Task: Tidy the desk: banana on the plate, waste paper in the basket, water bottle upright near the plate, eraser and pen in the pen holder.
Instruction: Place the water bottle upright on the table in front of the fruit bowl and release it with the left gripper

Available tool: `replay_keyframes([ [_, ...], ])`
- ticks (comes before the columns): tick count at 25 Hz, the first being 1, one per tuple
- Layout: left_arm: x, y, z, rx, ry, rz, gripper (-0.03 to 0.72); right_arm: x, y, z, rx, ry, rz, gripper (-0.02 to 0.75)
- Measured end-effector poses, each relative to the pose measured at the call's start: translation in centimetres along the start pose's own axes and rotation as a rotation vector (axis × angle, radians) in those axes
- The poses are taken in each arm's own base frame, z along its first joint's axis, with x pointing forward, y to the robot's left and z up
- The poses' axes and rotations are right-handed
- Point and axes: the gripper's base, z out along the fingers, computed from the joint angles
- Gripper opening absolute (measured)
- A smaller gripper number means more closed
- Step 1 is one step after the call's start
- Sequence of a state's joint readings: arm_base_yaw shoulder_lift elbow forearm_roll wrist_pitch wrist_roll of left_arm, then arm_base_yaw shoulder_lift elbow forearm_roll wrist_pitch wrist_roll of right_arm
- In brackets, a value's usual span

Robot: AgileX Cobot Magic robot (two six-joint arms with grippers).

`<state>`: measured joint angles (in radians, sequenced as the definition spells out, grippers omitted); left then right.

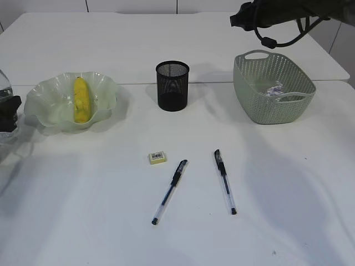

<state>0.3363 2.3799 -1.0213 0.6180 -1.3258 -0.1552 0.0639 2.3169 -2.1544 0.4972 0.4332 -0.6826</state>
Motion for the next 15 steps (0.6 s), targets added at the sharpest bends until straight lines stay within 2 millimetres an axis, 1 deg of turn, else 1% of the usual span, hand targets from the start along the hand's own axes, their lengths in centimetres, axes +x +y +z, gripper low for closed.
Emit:
replay_keyframes([
  [15,0.09,0.07,0.05,-0.022,-0.007,-0.01,0.379,-0.02,-0.01,0.0,0.001,-0.002,-0.002,0.281],
])
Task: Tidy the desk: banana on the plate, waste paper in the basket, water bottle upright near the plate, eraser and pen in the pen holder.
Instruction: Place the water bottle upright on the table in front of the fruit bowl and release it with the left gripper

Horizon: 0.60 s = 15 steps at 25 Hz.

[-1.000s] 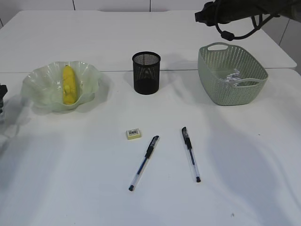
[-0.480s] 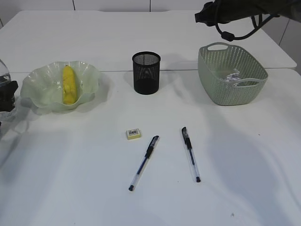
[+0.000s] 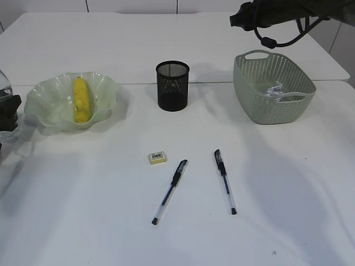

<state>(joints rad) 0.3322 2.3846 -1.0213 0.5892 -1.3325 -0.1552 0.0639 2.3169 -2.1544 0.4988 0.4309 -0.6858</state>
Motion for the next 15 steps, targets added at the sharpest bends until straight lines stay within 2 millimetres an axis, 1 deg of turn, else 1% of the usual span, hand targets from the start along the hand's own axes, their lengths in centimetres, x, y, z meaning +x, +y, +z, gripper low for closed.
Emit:
replay_keyframes([
  [15,-0.05,0.28,0.01,-0.034,-0.005,-0.009,0.391,-0.02,-0.01,0.0,0.001,-0.002,-0.002,0.28],
])
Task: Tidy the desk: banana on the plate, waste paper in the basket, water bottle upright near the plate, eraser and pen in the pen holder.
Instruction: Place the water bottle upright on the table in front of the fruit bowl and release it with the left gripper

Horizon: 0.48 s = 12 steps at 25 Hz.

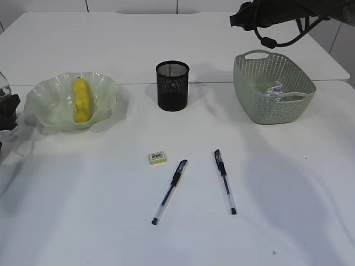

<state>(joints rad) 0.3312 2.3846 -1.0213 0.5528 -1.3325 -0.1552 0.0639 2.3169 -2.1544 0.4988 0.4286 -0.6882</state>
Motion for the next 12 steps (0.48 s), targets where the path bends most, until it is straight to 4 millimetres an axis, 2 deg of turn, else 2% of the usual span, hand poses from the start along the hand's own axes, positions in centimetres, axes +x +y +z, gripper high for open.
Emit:
replay_keyframes([
  [12,0.1,0.57,-0.03,-0.069,-0.007,-0.022,0.382,-0.15,-0.12,0.0,0.013,-0.016,-0.002,0.28],
])
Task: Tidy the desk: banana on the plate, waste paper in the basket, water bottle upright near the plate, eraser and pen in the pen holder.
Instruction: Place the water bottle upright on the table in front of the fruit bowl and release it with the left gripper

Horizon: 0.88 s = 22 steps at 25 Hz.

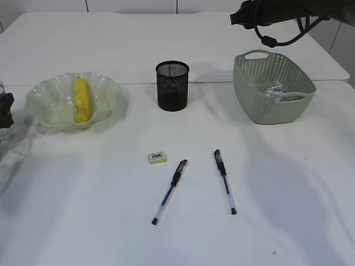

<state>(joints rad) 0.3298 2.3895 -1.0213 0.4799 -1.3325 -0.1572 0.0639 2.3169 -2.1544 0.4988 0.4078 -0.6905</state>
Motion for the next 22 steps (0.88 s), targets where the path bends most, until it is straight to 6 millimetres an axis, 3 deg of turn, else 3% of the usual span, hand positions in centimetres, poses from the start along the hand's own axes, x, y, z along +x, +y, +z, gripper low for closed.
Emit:
replay_keyframes([
  [22,-0.07,0.09,0.17,-0.001,0.001,0.004,0.382,-0.1,-0.09,0.0,0.01,-0.011,-0.002,0.28],
])
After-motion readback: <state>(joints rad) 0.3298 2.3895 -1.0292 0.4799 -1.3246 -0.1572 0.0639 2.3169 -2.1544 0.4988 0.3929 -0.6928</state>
